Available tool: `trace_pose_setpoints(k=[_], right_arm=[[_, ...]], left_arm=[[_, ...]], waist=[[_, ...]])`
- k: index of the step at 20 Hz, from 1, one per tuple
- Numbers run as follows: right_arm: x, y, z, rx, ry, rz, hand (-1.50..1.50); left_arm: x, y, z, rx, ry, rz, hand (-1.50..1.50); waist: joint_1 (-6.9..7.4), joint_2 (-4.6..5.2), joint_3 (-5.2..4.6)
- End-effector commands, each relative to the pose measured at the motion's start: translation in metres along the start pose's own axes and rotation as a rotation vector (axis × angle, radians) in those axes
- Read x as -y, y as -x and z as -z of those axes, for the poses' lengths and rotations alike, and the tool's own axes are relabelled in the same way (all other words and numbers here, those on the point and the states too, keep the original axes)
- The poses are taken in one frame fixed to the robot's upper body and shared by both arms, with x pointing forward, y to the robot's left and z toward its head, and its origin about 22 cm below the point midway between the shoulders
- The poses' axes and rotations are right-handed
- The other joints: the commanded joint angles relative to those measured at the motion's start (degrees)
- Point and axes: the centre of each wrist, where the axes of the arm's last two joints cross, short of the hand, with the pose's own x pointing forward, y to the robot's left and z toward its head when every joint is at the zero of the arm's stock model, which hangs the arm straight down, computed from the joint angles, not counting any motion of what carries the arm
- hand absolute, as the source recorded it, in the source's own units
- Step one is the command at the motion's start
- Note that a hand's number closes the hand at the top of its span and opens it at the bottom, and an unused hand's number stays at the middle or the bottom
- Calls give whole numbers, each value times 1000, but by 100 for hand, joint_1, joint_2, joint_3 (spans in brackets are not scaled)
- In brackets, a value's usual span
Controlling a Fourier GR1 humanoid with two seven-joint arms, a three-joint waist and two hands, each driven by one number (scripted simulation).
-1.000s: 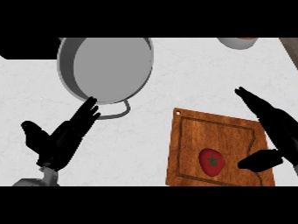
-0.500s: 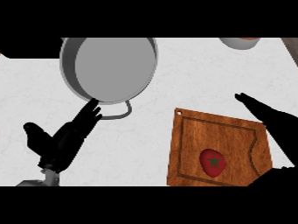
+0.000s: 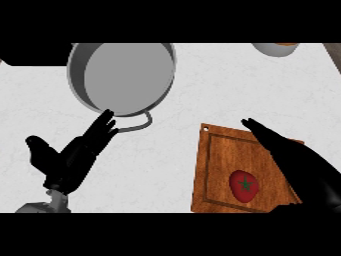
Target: Pick the tomato from the cutting board and place it in the pot
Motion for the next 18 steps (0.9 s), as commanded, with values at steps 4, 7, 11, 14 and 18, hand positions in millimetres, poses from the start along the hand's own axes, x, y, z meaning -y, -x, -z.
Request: trace_pose_setpoints(k=[4, 7, 11, 14, 18], right_arm=[[-34, 6, 25, -138, -17, -74, -150], [-31, 8, 18, -170, 2, -137, -150], [-41, 18, 34, -228, 38, -179, -150], [-63, 22, 18, -211, 38, -192, -150], [-60, 27, 20, -226, -10, -197, -150]], left_arm=[[4, -3, -9, -3, -5, 2, 0], [2, -3, 0, 4, -16, 11, 0], [11, 7, -1, -2, 18, -2, 0], [9, 2, 3, -2, -3, -2, 0], [13, 19, 3, -13, -2, 7, 0]], waist=[[17, 7, 2], [-31, 4, 0], [0, 9, 0], [-33, 3, 1], [-28, 7, 1]])
